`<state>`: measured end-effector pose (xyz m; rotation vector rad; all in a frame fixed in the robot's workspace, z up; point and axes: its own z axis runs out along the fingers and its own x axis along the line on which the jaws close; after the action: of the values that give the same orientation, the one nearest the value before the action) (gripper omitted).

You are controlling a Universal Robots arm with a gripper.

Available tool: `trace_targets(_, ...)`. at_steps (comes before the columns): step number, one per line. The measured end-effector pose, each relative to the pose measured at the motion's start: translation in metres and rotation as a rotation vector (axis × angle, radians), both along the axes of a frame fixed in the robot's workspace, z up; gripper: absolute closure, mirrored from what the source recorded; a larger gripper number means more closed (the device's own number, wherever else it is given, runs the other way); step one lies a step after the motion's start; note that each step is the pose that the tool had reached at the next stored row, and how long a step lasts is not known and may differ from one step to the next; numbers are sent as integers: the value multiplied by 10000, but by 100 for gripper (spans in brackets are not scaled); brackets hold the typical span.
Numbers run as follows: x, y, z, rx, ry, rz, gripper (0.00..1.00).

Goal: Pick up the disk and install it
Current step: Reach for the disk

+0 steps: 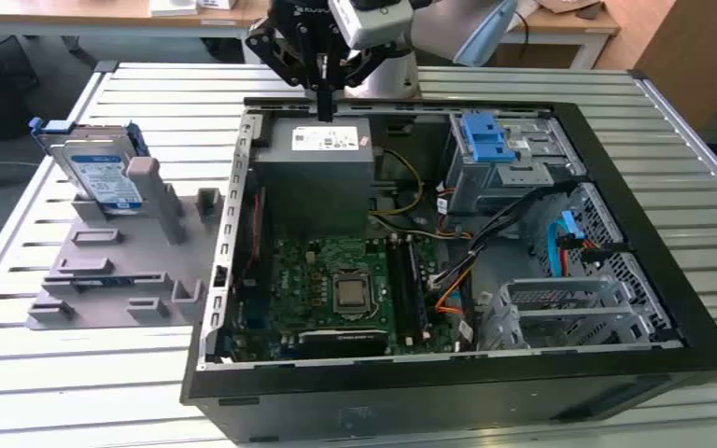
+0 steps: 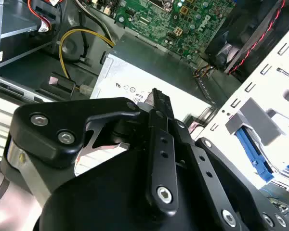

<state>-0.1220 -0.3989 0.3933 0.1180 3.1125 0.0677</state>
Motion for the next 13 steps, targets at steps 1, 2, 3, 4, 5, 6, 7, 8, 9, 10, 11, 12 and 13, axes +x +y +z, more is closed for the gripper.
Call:
trace_targets(1, 0, 0, 0, -1, 0, 0, 89)
trace_targets(2, 0, 0, 0, 0, 0, 0, 89)
trace_targets(3, 0, 0, 0, 0, 0, 0, 89)
trace_targets(4, 0, 0, 0, 0, 0, 1, 89)
trace_targets(5, -2, 0, 0, 0, 0, -1, 89)
trace_targets(6, -3, 0, 0, -1, 0, 0, 89)
trace_targets(7, -3, 0, 0, -1, 0, 0, 89)
trace_targets(8, -3, 0, 0, -1, 0, 0, 89)
trace_targets(9, -4, 0, 0, 0, 0, 0, 89)
trace_targets(10, -4, 0, 0, 0, 0, 0, 89)
trace_targets(11, -6, 0, 0, 0, 0, 0, 89)
trace_targets(12, -10, 0, 0, 0, 0, -2, 89)
trace_targets(13, -16, 0, 0, 1, 0, -2, 89)
